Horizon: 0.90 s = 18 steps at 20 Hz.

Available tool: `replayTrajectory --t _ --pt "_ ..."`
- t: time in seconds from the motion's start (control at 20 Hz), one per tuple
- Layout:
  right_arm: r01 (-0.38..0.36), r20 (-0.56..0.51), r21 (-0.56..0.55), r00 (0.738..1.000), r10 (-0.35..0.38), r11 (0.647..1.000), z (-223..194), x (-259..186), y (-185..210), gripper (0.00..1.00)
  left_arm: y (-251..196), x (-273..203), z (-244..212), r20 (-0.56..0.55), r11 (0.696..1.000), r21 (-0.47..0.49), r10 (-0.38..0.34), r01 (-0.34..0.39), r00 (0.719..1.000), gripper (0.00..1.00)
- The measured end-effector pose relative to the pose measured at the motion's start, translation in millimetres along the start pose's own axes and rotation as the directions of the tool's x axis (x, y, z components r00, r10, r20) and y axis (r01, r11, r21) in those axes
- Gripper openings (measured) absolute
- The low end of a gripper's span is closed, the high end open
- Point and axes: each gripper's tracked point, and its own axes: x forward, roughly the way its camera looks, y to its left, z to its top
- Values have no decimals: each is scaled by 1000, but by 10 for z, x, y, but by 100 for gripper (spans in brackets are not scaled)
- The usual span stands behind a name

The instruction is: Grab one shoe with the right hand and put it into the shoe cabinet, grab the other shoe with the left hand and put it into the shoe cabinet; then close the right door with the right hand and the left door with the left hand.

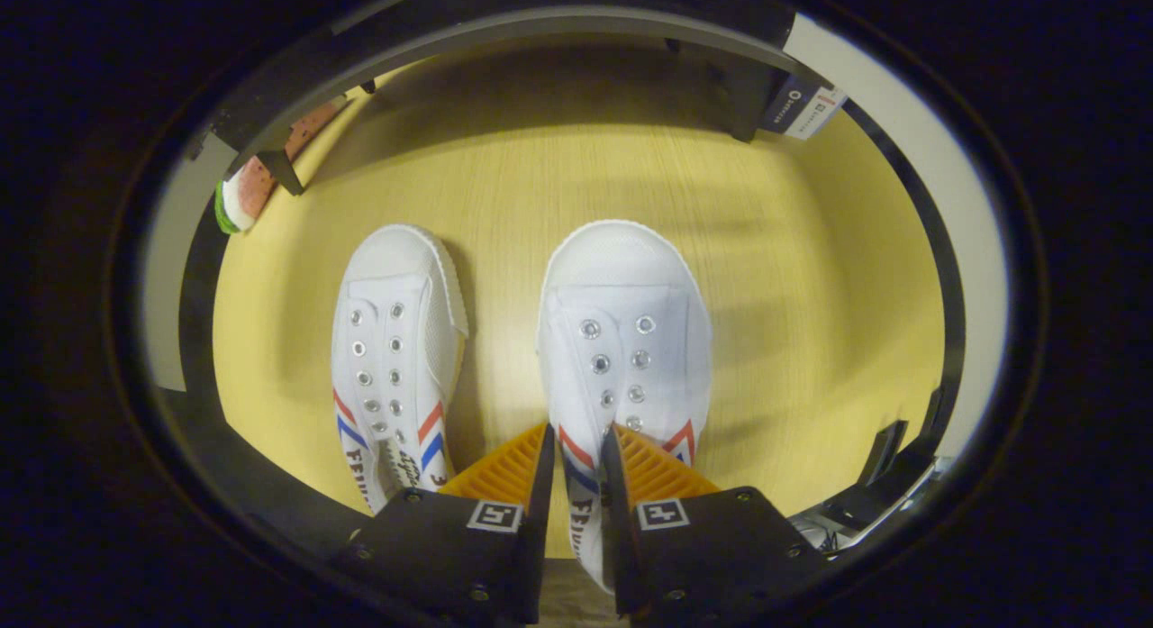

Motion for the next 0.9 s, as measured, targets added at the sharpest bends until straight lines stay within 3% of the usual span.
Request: replayTrajectory --t 0.05,0.15,0.2,0.3,0.35,0.65,0.9 --pt "-3 -3 -12 1000 3 1000 7 -4 -6 25 -1 -4 -1 1 1000 -2 -1 1 1000 96" --pt "-1 4 -9 1000 1 1000 -1 7 -52 22 12 -6 -1 3 1000 -5 2 -2 1000 96" --pt "-3 1 -18 1000 3 1000 -11 35 -22 13 6 -10 6 4 1000 -5 -1 1 1000 96" --pt "-6 18 -7 1000 7 1000 -8 -47 13 13 4 -20 11 5 1000 -3 -1 2 1000 96" --pt "1 25 -9 1000 0 1000 29 98 -25 1 6 -26 10 6 1000 1 -2 2 1000 96" --pt "16 68 13 998 -17 1000 7 -83 -11 1 37 -49 35 13 1000 16 2 -2 1000 96" --pt "-90 143 83 987 78 992 98 -642 52 1 -1 -70 40 17 1000 6 -21 21 1000 96"
